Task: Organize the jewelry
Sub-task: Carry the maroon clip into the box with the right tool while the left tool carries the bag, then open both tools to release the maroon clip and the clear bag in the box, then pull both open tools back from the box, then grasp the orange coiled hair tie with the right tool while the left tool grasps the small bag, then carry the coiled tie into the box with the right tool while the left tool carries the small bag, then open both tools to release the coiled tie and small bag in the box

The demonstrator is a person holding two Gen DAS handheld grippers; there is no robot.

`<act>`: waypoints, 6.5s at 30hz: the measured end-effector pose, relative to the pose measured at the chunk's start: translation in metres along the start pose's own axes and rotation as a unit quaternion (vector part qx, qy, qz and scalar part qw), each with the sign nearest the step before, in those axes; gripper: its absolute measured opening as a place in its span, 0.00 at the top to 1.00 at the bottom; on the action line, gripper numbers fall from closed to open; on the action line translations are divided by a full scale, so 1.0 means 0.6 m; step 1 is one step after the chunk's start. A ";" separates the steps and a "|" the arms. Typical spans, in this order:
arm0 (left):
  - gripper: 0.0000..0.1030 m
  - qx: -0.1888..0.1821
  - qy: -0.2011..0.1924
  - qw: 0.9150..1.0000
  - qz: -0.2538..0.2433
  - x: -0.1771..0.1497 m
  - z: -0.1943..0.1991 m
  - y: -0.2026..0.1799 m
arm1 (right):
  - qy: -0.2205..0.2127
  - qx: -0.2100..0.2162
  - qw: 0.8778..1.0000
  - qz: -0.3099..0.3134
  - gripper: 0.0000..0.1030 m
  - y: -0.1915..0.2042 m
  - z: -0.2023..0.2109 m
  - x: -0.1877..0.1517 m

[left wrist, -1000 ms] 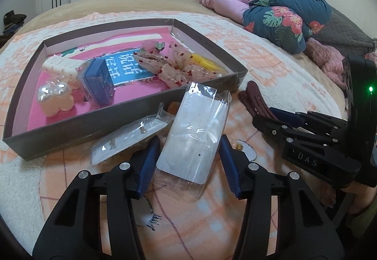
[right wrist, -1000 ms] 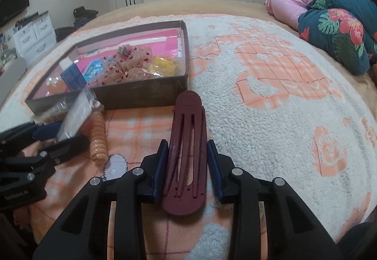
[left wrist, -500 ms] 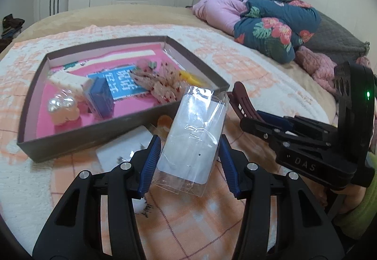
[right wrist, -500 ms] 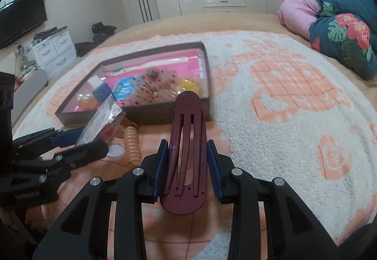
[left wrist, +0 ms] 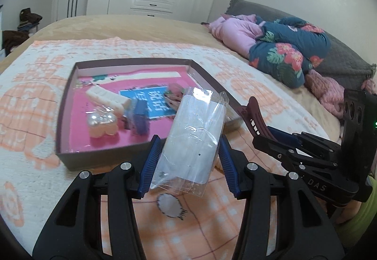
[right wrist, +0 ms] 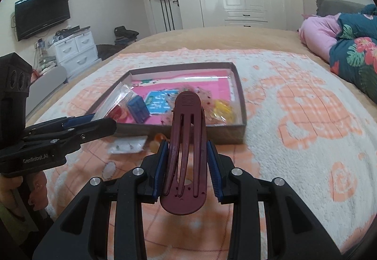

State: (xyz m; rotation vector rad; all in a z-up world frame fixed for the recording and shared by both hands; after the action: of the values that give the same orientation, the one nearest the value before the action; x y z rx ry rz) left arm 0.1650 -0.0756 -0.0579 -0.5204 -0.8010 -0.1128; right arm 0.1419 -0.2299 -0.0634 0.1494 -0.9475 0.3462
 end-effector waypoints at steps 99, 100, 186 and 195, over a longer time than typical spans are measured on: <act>0.35 0.067 -0.021 0.997 0.012 0.031 0.002 0.072 | 0.056 0.024 0.998 0.017 0.49 -0.011 -0.079 0.005; 0.35 0.066 -0.018 0.998 0.009 0.028 0.002 0.070 | 0.062 0.027 0.998 0.020 0.49 -0.007 -0.080 -0.002; 0.70 0.082 -0.043 0.995 0.023 0.094 -0.051 0.097 | 0.022 0.001 1.000 0.004 0.67 -0.036 -0.150 0.075; 0.48 0.075 -0.062 0.995 0.017 0.095 -0.025 0.086 | -0.009 -0.002 1.000 -0.008 0.47 -0.041 -0.099 0.075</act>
State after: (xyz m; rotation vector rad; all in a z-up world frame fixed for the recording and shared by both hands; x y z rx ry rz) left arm 0.2293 -0.0326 -0.0467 -0.4009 -0.9134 0.0127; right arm 0.2202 -0.2265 -0.0603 0.1576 -0.9650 0.3292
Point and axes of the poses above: each gripper's, at about its wrist camera, not at the fingertips, and z roughly against the way its jaws point, y to its left, x to its top, the point moved 4 cm from there along -z, roughly the way its jaws point, and after that the axes turned 12 degrees about z, right-handed, at the moved point
